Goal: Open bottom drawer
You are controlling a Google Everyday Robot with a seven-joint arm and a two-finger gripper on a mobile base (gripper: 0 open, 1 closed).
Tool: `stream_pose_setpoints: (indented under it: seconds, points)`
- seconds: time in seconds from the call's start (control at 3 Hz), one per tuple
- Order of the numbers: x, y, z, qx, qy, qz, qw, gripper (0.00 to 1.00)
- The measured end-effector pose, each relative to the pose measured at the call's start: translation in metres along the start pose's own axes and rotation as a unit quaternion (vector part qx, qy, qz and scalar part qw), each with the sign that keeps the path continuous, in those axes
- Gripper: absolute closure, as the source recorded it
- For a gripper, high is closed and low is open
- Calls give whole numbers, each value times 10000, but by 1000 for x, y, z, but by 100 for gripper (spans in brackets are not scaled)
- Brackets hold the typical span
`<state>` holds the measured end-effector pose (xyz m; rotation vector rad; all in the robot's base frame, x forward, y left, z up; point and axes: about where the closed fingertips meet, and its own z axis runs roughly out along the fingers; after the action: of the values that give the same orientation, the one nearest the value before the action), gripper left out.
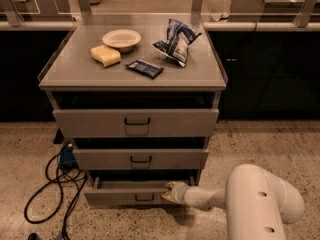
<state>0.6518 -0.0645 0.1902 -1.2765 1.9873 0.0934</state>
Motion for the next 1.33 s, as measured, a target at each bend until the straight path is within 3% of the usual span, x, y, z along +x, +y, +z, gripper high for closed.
stream_pose_setpoints:
  seconds: [1.0, 1.33]
  points:
    - [0, 0, 0, 0, 0, 0, 10000, 12]
    - [0, 0, 0, -1, 0, 1, 10000, 0]
